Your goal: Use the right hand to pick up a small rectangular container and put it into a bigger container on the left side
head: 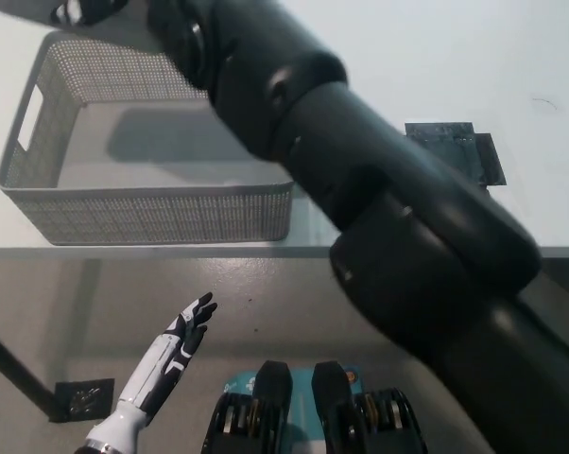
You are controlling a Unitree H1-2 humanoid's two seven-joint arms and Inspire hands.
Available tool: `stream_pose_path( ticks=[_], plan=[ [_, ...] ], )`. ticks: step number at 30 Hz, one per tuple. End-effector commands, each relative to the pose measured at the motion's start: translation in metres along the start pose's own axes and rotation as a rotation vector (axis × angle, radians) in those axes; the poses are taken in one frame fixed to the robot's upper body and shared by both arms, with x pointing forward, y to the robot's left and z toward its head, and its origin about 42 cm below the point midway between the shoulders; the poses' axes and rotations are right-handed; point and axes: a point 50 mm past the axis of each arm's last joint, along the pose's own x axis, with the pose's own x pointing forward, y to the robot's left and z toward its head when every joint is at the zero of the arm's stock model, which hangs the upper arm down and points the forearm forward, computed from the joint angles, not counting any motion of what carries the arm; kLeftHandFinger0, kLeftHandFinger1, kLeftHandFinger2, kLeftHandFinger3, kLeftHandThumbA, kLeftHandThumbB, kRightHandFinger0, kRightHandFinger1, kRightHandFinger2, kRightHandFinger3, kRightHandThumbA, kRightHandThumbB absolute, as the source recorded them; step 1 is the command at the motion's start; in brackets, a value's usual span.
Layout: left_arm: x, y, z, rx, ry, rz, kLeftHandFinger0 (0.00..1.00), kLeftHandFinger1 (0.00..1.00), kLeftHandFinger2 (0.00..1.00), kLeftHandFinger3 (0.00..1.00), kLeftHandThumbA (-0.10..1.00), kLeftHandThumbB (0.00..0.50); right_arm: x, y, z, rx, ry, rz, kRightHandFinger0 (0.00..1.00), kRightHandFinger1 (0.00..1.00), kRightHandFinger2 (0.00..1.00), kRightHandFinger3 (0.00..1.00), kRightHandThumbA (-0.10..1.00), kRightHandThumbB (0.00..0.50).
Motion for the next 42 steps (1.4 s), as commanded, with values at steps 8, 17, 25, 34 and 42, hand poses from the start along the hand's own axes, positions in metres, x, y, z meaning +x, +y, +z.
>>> stream_pose_path(
  ticks=[8,17,25,34,42],
  plan=[
    [0.010,0.013,0.013,0.028,-0.058,-0.036,1.00,1.00,1.00,1.00,1.00,0.288,0.004,-0.030,-0.016,-0.025,0.161,0.122,1.00,1.00,1.00,1.00,0.66,0.490],
    [0.016,0.012,0.014,0.036,-0.077,-0.042,1.00,1.00,1.00,1.00,1.00,0.303,0.004,-0.039,-0.019,-0.019,0.144,0.157,1.00,1.00,1.00,1.00,0.91,0.500],
    [0.020,0.015,0.018,0.052,-0.085,-0.053,1.00,1.00,1.00,1.00,1.00,0.298,0.003,-0.050,-0.025,0.005,0.153,0.163,1.00,1.00,1.00,1.00,0.92,0.500],
    [0.024,0.011,0.020,0.045,-0.093,-0.057,1.00,1.00,1.00,1.00,1.00,0.316,-0.009,-0.113,-0.076,0.123,0.078,-0.046,1.00,1.00,1.00,1.00,1.00,0.500],
    [0.028,0.019,0.022,0.050,-0.099,-0.049,1.00,1.00,1.00,1.00,1.00,0.278,-0.107,-0.238,-0.202,0.156,0.054,-0.411,1.00,1.00,1.00,1.00,1.00,0.421]
  ],
)
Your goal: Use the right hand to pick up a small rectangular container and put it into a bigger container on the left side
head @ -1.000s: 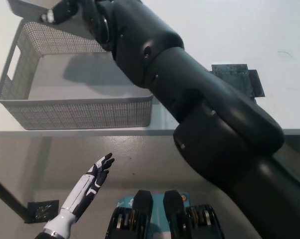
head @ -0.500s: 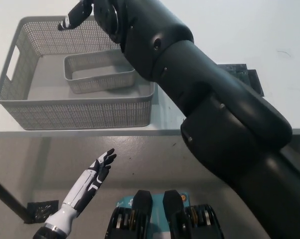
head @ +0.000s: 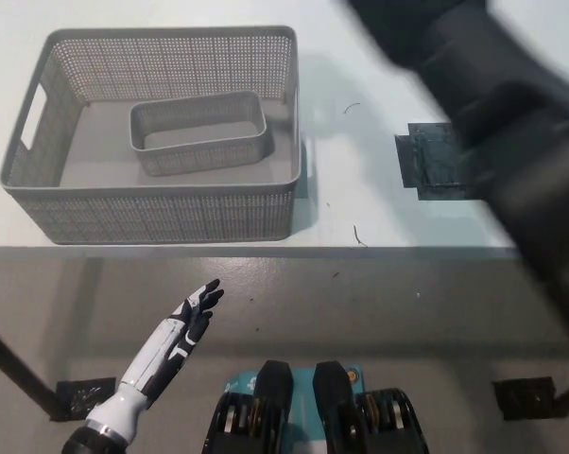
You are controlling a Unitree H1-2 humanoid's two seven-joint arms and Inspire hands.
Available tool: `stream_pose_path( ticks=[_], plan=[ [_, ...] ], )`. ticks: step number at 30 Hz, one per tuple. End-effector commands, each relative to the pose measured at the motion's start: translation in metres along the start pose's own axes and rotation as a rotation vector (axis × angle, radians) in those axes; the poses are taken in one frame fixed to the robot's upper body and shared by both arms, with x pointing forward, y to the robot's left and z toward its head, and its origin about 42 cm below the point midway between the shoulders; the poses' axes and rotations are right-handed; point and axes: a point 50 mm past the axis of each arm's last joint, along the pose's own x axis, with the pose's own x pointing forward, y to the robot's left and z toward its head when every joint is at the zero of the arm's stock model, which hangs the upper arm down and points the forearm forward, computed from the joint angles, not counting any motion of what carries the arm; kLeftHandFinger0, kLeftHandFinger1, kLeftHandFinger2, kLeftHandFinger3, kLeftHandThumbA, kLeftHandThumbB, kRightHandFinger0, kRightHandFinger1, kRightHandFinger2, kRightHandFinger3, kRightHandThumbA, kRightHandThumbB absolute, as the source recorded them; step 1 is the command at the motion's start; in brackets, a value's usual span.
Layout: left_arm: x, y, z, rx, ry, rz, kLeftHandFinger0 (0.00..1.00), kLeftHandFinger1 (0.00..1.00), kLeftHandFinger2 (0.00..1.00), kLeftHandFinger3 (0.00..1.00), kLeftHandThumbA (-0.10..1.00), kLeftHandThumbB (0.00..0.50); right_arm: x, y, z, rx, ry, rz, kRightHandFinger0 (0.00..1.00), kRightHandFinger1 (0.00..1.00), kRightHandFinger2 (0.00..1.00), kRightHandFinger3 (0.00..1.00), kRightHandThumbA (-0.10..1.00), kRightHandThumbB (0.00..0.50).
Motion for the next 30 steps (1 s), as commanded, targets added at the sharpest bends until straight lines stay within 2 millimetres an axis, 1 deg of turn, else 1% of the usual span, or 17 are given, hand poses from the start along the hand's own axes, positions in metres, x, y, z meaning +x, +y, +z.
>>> stream_pose_path(
  ticks=[1,2,4,6,8,9,11,13,15,17,18,19,21,24,26,28,30],
  plan=[
    [0.013,0.012,0.013,0.026,-0.064,0.003,1.00,1.00,1.00,1.00,1.00,0.279,-0.066,-0.149,-0.052,-0.007,-0.157,-0.376,1.00,1.00,1.00,1.00,1.00,0.421],
    [0.014,0.014,0.013,0.026,-0.065,0.004,1.00,1.00,1.00,1.00,1.00,0.280,-0.081,-0.154,-0.064,0.006,-0.169,-0.410,1.00,1.00,1.00,1.00,1.00,0.393],
    [0.015,0.014,0.013,0.030,-0.063,0.003,1.00,1.00,1.00,1.00,1.00,0.278,-0.129,-0.160,-0.089,0.034,-0.179,-0.468,1.00,1.00,1.00,1.00,1.00,0.403],
    [0.018,0.015,0.013,0.026,-0.066,0.001,1.00,1.00,1.00,1.00,1.00,0.276,-0.162,-0.157,-0.097,0.073,-0.203,-0.489,1.00,1.00,1.00,1.00,1.00,0.368],
    [0.022,0.016,0.014,0.031,-0.069,-0.002,1.00,1.00,1.00,1.00,1.00,0.270,-0.212,-0.133,-0.098,0.133,-0.238,-0.511,1.00,1.00,1.00,1.00,1.00,0.377],
    [0.022,0.015,0.013,0.031,-0.067,-0.003,1.00,1.00,1.00,1.00,1.00,0.270,-0.227,-0.123,-0.097,0.156,-0.252,-0.519,1.00,1.00,1.00,1.00,1.00,0.379],
    [0.024,0.015,0.013,0.036,-0.064,-0.007,1.00,1.00,1.00,1.00,1.00,0.271,-0.254,-0.093,-0.095,0.209,-0.315,-0.532,1.00,1.00,1.00,1.00,1.00,0.355],
    [0.026,0.012,0.013,0.024,-0.060,-0.011,1.00,1.00,1.00,1.00,1.00,0.277,-0.285,-0.052,-0.081,0.218,-0.398,-0.534,1.00,1.00,1.00,1.00,1.00,0.385],
    [0.026,0.011,0.013,0.024,-0.060,-0.012,1.00,1.00,1.00,1.00,1.00,0.279,-0.305,-0.018,-0.066,0.214,-0.468,-0.531,1.00,1.00,1.00,1.00,1.00,0.374],
    [0.025,0.007,0.010,0.022,-0.055,-0.010,1.00,1.00,1.00,1.00,1.00,0.282,-0.328,0.030,-0.050,0.159,-0.524,-0.495,1.00,1.00,1.00,1.00,1.00,0.376],
    [0.025,0.007,0.010,0.021,-0.053,-0.009,1.00,1.00,1.00,1.00,1.00,0.282,-0.332,0.039,-0.048,0.159,-0.531,-0.490,1.00,1.00,1.00,1.00,1.00,0.371],
    [0.025,0.007,0.010,0.021,-0.052,-0.009,1.00,1.00,1.00,1.00,1.00,0.281,-0.345,0.063,-0.040,0.178,-0.586,-0.455,1.00,1.00,1.00,1.00,1.00,0.358],
    [0.025,0.006,0.009,0.011,-0.059,-0.010,1.00,1.00,1.00,1.00,1.00,0.271,-0.365,0.097,-0.024,0.322,-0.625,-0.373,1.00,1.00,1.00,1.00,1.00,0.394],
    [0.025,0.004,0.008,0.010,-0.063,-0.009,1.00,1.00,1.00,1.00,1.00,0.273,-0.390,0.136,-0.011,0.421,-0.608,-0.367,1.00,1.00,1.00,1.00,1.00,0.405],
    [0.026,0.005,0.008,0.010,-0.063,-0.010,1.00,1.00,1.00,1.00,1.00,0.275,-0.404,0.158,-0.006,0.418,-0.592,-0.387,1.00,1.00,1.00,1.00,1.00,0.409],
    [0.026,0.006,0.008,0.011,-0.070,-0.009,1.00,1.00,1.00,1.00,1.00,0.265,-0.413,0.185,-0.009,0.428,-0.573,-0.464,1.00,1.00,1.00,1.00,1.00,0.339],
    [0.027,0.007,0.008,0.008,-0.071,-0.008,1.00,1.00,1.00,1.00,1.00,0.263,-0.418,0.216,-0.025,0.479,-0.458,-0.506,1.00,1.00,1.00,1.00,1.00,0.282]
  ],
)
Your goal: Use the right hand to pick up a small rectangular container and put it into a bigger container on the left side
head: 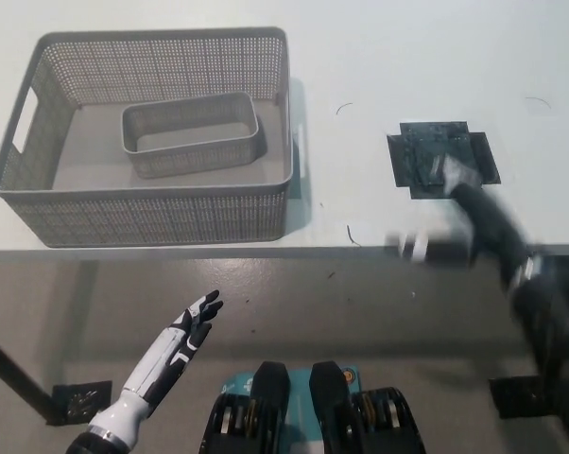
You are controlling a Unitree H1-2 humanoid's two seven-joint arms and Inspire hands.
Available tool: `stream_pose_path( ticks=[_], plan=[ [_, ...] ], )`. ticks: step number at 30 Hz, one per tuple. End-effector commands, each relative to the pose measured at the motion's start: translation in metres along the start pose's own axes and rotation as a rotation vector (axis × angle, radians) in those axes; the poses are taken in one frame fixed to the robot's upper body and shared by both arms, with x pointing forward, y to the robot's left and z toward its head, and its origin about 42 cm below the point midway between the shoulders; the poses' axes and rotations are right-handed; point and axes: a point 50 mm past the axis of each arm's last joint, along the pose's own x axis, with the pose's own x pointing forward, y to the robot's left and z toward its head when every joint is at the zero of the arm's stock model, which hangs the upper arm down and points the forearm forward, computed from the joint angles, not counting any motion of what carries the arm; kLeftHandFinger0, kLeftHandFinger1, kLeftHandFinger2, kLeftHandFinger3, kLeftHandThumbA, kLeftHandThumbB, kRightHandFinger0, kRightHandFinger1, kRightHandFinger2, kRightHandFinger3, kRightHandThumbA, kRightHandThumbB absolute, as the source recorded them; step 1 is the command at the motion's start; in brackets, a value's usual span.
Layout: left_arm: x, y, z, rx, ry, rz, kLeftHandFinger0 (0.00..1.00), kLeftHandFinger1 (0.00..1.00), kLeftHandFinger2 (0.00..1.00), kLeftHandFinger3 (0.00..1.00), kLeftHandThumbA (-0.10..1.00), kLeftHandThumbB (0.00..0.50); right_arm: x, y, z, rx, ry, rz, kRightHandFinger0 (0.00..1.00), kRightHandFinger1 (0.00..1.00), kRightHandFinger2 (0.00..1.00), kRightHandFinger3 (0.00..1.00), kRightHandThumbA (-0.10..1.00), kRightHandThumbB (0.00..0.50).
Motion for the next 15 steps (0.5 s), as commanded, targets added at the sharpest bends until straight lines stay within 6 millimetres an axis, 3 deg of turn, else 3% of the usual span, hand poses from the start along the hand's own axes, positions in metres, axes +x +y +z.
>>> stream_pose_path(
  ticks=[1,5,6,15],
  plan=[
    [0.029,0.011,0.025,0.024,-0.135,0.002,1.00,1.00,1.00,1.00,1.00,0.263,-0.147,0.033,0.123,0.212,-0.685,-0.473,1.00,1.00,1.00,1.00,1.00,0.280],
    [0.026,0.010,0.025,0.018,-0.133,0.002,1.00,1.00,1.00,1.00,1.00,0.259,-0.142,0.054,0.081,0.278,-0.506,-0.463,1.00,1.00,1.00,1.00,1.00,0.295],
    [0.026,0.011,0.025,0.018,-0.134,0.003,1.00,1.00,1.00,1.00,1.00,0.260,-0.142,0.055,0.079,0.284,-0.496,-0.459,1.00,1.00,1.00,1.00,1.00,0.296],
    [0.032,0.011,0.028,0.025,-0.140,0.011,1.00,1.00,1.00,1.00,1.00,0.261,-0.114,0.082,0.008,0.379,-0.234,-0.377,1.00,1.00,1.00,1.00,1.00,0.228]
  ],
)
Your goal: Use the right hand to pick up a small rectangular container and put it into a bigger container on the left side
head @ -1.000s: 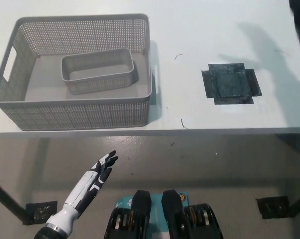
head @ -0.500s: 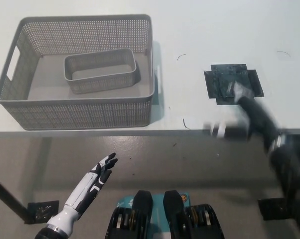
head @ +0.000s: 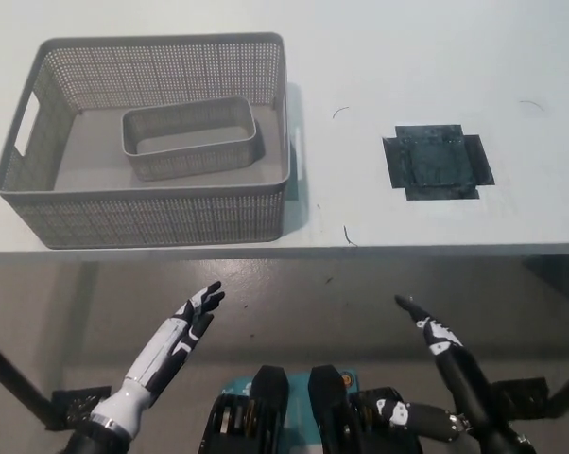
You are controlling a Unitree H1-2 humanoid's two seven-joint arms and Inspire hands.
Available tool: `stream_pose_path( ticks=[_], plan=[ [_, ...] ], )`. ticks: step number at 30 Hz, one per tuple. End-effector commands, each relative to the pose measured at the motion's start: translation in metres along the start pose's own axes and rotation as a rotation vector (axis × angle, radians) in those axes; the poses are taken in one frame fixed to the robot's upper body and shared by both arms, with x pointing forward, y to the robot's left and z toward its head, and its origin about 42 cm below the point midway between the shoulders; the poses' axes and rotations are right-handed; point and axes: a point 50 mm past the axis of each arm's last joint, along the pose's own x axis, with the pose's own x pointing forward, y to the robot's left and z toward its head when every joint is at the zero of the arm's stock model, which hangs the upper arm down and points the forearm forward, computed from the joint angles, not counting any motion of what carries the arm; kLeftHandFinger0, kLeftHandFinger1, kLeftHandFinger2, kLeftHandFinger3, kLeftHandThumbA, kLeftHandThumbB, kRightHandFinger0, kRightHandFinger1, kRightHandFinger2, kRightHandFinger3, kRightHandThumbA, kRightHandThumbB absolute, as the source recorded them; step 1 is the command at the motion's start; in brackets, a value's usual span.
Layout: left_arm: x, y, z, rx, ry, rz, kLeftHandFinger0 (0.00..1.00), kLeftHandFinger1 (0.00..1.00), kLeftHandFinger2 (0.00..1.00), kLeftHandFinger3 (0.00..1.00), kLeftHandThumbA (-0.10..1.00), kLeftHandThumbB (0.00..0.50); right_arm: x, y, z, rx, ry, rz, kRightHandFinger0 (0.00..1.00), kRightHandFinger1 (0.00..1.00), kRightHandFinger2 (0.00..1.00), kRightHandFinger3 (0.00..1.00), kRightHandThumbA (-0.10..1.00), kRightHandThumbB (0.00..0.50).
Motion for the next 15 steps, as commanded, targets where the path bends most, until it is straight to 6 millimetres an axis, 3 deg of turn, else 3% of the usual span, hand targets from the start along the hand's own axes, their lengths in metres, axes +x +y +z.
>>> stream_pose_path(
  ticks=[1,5,15],
  plan=[
    [0.020,0.008,0.021,0.019,-0.117,0.013,1.00,1.00,1.00,1.00,1.00,0.263,0.018,-0.017,-0.001,0.180,-0.166,-0.239,1.00,1.00,1.00,1.00,1.00,0.227],
    [0.020,0.009,0.021,0.013,-0.111,0.020,1.00,1.00,1.00,1.00,1.00,0.290,0.025,-0.018,-0.014,0.247,-0.120,-0.212,1.00,1.00,1.00,1.00,1.00,0.190],
    [0.018,0.006,0.020,-0.002,-0.122,0.022,1.00,1.00,1.00,1.00,1.00,0.273,0.028,-0.024,-0.024,0.247,-0.096,-0.182,1.00,1.00,1.00,1.00,1.00,0.194]
  ],
)
